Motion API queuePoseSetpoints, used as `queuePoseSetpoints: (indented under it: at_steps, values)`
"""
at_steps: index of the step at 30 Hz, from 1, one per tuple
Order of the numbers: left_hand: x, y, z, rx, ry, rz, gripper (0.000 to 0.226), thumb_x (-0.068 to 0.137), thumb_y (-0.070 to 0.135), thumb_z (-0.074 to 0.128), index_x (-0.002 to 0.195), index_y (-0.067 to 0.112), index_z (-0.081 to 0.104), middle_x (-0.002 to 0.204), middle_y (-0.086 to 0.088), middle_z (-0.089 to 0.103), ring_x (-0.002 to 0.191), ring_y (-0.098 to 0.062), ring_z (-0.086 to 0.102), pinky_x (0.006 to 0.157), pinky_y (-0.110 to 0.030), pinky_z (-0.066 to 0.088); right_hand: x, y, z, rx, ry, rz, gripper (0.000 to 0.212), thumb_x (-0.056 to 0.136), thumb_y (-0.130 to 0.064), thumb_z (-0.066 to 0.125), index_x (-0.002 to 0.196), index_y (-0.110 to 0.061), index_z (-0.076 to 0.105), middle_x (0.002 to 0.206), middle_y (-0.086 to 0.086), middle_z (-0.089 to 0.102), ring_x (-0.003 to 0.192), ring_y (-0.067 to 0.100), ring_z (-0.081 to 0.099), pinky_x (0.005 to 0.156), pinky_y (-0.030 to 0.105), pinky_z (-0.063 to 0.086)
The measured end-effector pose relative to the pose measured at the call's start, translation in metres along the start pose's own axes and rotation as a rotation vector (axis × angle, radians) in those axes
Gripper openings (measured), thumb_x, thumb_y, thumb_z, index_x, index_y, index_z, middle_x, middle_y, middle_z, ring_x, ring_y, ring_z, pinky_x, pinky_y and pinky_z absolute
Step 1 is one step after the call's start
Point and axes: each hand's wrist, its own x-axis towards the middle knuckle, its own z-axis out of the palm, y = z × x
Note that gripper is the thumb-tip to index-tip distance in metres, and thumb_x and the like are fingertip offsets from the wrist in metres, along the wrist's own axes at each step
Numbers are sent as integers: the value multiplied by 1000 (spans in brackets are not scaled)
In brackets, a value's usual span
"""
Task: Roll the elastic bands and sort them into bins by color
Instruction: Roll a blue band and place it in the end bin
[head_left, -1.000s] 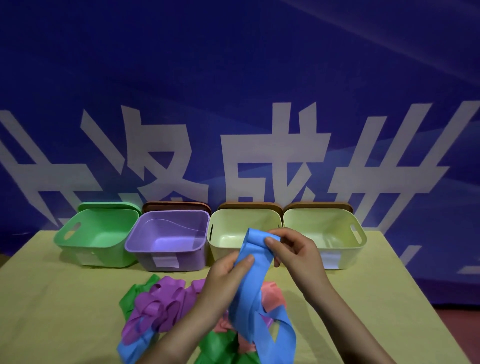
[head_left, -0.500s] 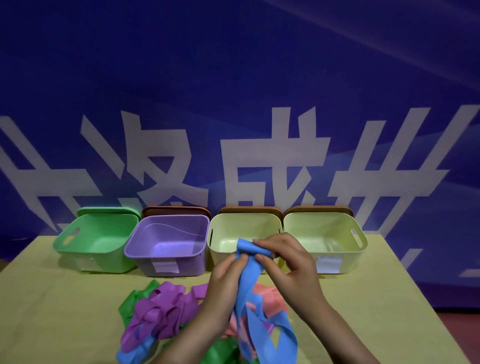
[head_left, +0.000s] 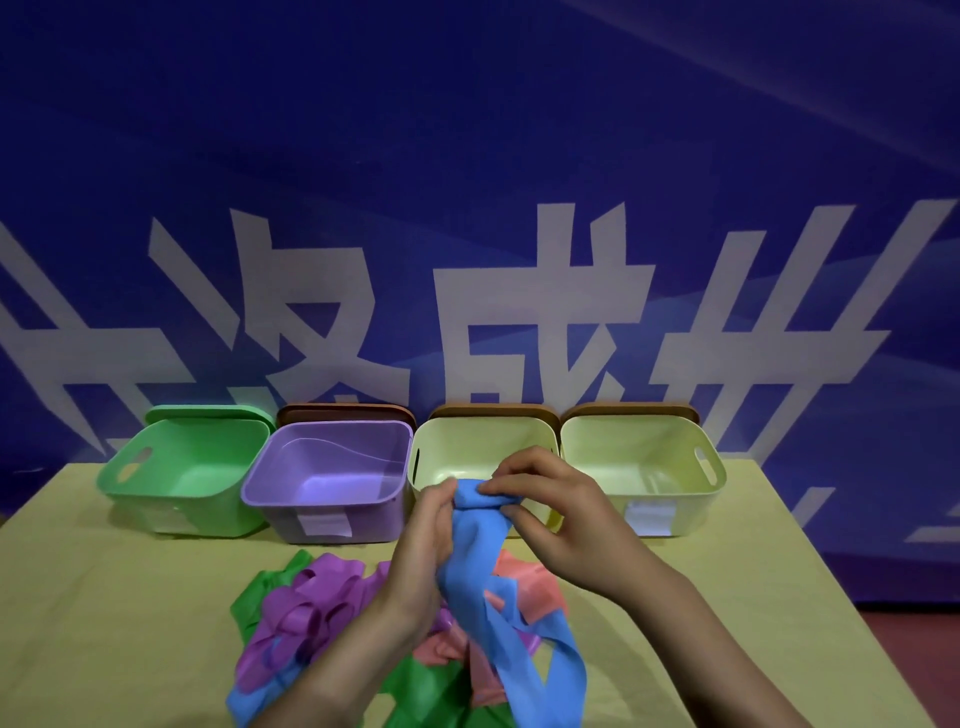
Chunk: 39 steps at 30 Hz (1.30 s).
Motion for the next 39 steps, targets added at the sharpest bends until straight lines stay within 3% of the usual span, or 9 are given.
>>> queuePoseSetpoints:
  at_steps: [6, 10, 14, 22, 25, 30, 33, 36, 39]
  values:
    - [8, -2, -3, 237, 141, 93, 27, 96, 17, 50, 85, 14, 75, 93, -8, 72, 96, -25, 62, 95, -40, 43, -2, -7, 5, 348, 62, 218, 34, 87, -16, 50, 115, -20, 68, 110, -2, 60, 105, 9, 58, 88, 18, 44]
    - [6, 1, -1, 313, 103, 100, 25, 98, 21, 47, 94, 16, 71, 95, -7, 74, 96, -25, 65, 91, -40, 46, -4, -13, 12, 571, 109, 458, 22, 94, -18, 55, 115, -17, 63, 86, -1, 63, 75, 5, 61, 71, 17, 49]
    - [5, -1, -3, 346, 94, 90, 29, 98, 18, 45, 89, 17, 72, 97, -8, 73, 97, -24, 64, 97, -46, 43, -4, -12, 10, 554, 193, 452, 28, 92, -19, 54, 86, 6, 65, 57, -6, 51, 56, 7, 49, 60, 17, 44]
    - [4, -2, 3, 278, 55, 134, 38, 82, 46, 58, 101, 17, 72, 104, -17, 71, 105, -38, 63, 97, -53, 45, -8, -22, 21, 558, 338, 451, 19, 91, 3, 55, 95, -4, 73, 54, -19, 56, 50, 2, 48, 58, 13, 43]
    - [2, -1, 2, 300, 36, 179, 28, 90, 37, 60, 102, 13, 69, 99, -13, 72, 97, -33, 65, 91, -45, 48, -10, -24, 24, 580, 380, 464, 19, 92, 2, 55, 99, -4, 72, 53, -16, 53, 51, 1, 50, 58, 11, 42]
    - [-2, 3, 1, 358, -12, 260, 23, 100, 18, 44, 97, 6, 64, 72, -2, 70, 69, -11, 64, 66, -20, 50, -9, -26, 25, 707, 290, 466, 32, 85, -36, 54, 102, -15, 71, 55, -3, 51, 55, 9, 48, 61, 16, 43]
    - [-2, 1, -2, 442, -19, 287, 24, 100, 20, 46, 91, 8, 66, 74, -2, 71, 72, -11, 65, 70, -21, 49, -9, -24, 23, 682, 234, 444, 33, 84, -23, 56, 110, -7, 68, 56, -6, 53, 54, 7, 46, 60, 16, 43]
    - [-2, 1, -7, 565, -10, 333, 24, 94, 30, 50, 93, 15, 68, 84, -1, 73, 77, -9, 65, 72, -25, 49, -9, -21, 20, 611, 207, 431, 14, 88, -8, 60, 94, 2, 68, 57, -9, 55, 52, 3, 46, 55, 15, 40]
    - [2, 1, -14, 744, -54, 383, 40, 86, 41, 44, 97, 10, 68, 92, -8, 71, 82, -19, 63, 78, -34, 48, -11, -22, 21, 546, 191, 430, 11, 83, -18, 60, 77, -10, 62, 58, -9, 51, 56, 4, 43, 57, 18, 38]
